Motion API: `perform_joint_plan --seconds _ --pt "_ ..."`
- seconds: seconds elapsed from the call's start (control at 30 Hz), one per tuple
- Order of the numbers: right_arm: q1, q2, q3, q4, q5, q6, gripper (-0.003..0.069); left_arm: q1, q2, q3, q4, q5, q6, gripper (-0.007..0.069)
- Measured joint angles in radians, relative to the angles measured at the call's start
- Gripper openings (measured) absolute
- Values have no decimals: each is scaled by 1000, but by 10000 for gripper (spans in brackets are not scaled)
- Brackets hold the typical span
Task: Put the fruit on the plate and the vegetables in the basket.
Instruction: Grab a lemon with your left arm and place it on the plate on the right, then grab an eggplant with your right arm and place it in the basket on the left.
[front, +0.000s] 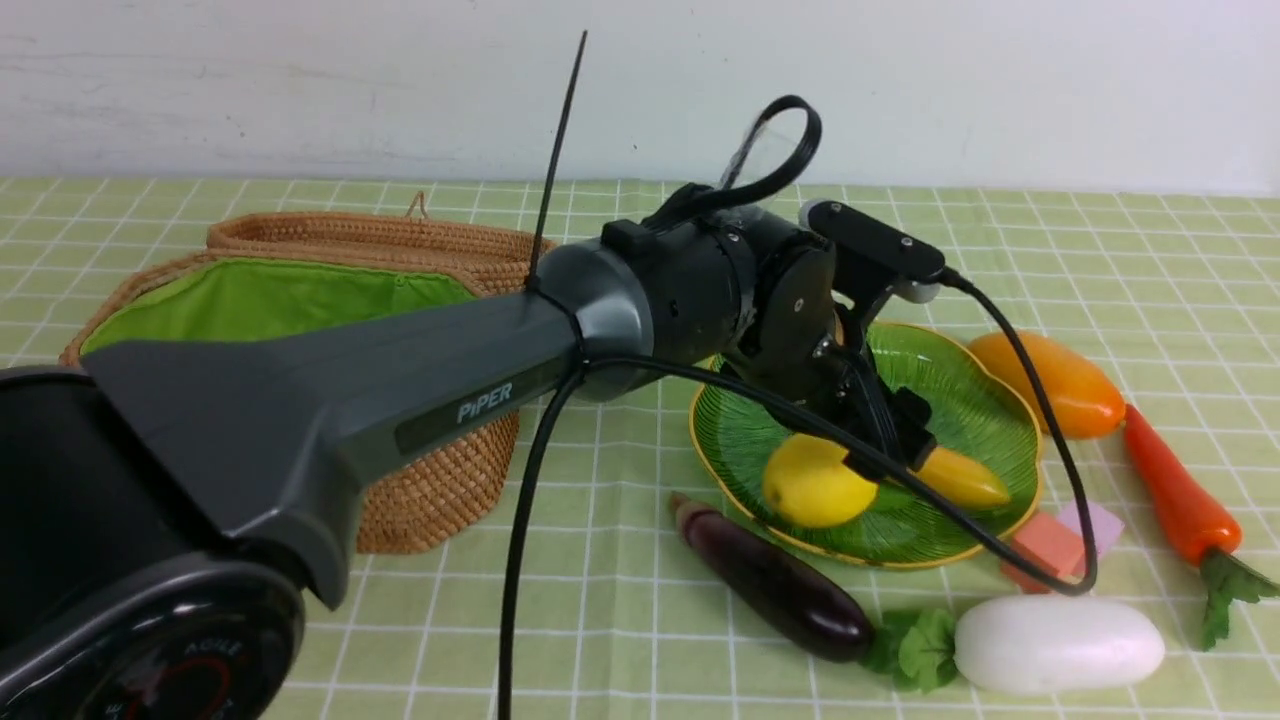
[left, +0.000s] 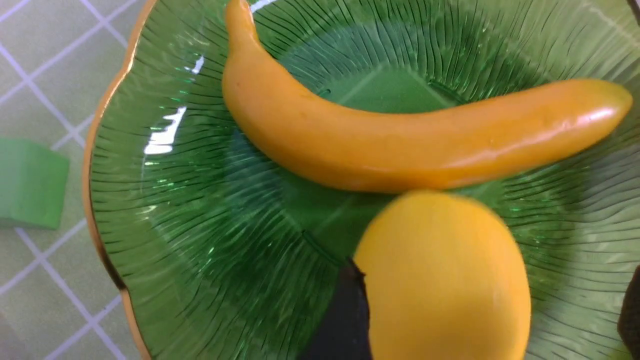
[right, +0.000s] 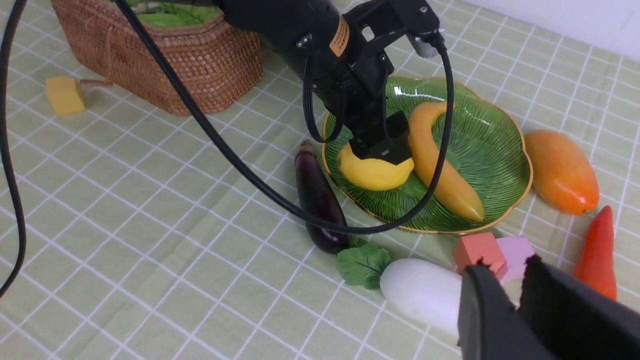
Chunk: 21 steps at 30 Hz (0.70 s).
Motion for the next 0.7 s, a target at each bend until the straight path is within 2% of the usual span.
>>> perform_joint_plan --seconds 0.17,0.3,0.4,0.5,0.6,0.67,0.7 --pt "0 0 0 -13 0 0 128 0 -42 -2 3 25 0 654" --pt "0 0 0 -16 0 0 128 0 -110 -7 11 82 0 582" --pt "0 0 0 -16 -1 0 128 0 -184 -7 11 156 0 468" --pt "0 0 0 -16 -3 5 128 0 -262 -7 11 232 -15 298" --pt "0 0 0 -16 -4 24 128 0 -355 -7 11 309 -37 55" --pt "0 0 0 -16 -4 27 128 0 -400 -7 11 343 -42 -11" --pt "0 0 0 -16 -4 27 128 0 -436 -10 11 372 -42 -13"
